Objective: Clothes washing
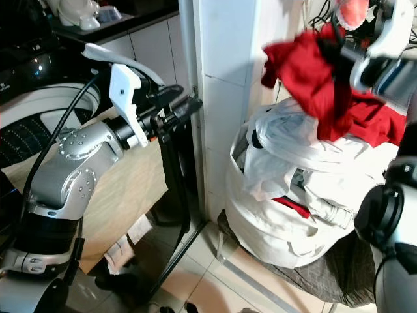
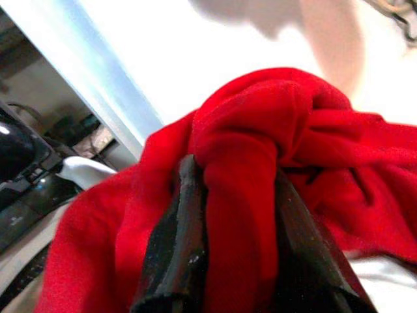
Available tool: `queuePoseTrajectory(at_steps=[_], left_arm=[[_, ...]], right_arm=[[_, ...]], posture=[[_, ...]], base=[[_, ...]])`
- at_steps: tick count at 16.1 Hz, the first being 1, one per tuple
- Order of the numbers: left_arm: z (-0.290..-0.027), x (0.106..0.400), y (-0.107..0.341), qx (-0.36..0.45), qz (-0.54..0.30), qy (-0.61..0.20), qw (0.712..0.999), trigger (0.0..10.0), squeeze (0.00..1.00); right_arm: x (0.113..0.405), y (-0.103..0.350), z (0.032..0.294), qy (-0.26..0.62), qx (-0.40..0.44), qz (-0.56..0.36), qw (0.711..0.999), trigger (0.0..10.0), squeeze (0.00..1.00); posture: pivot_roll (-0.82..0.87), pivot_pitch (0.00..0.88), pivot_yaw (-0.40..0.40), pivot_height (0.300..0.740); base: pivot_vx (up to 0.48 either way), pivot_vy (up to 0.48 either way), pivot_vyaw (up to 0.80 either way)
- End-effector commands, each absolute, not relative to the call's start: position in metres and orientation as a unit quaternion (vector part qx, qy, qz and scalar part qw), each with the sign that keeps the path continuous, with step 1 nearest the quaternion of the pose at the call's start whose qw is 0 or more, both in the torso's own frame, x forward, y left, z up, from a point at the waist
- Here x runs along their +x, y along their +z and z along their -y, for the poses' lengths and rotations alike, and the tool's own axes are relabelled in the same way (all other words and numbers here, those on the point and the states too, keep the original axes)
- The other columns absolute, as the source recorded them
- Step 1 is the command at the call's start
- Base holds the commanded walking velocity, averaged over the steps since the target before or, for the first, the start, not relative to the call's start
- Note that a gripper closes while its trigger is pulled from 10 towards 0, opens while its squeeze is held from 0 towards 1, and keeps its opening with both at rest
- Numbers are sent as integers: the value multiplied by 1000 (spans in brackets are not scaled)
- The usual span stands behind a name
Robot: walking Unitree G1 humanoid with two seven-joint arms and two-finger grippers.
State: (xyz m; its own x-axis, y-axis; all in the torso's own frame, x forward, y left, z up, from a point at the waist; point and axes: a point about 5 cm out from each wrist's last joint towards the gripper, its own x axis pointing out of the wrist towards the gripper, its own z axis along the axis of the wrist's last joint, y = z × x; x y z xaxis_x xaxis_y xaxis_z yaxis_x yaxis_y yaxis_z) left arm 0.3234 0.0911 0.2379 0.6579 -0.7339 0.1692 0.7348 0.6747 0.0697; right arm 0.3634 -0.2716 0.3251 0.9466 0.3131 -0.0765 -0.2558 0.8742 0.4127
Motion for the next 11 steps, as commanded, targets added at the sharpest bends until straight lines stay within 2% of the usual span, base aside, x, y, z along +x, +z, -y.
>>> queuePoseTrajectory(at_steps=[1,4,5,7,9,10,11], left_arm=[[-95,327,243,-1,101,-389,915,10000,0],[-95,331,254,-12,130,-365,922,10000,0],[-95,334,263,-21,154,-349,924,10000,0],[-95,334,277,-57,187,-340,920,10000,0],[-101,328,314,-159,264,-329,893,10000,0],[-104,325,324,-189,285,-333,879,10000,1000],[-104,322,331,-200,298,-349,865,10000,1000]], right_arm=[[362,339,267,161,204,-50,964,0,0],[360,372,246,209,200,-17,957,0,0],[357,390,225,255,183,-6,950,0,0],[348,417,200,320,180,20,930,0,0],[338,430,180,365,126,37,922,0,0],[339,419,176,373,115,30,920,0,0],[339,402,172,385,107,16,916,0,0]], posture=[[-111,0,72,740],[-111,0,70,740],[-115,0,71,740],[-113,0,66,740],[-101,0,43,740],[-97,0,38,740],[-93,0,36,740]], base=[[0,0,0],[0,0,0],[0,0,0],[0,0,0],[0,0,0],[0,0,0],[0,0,0]])
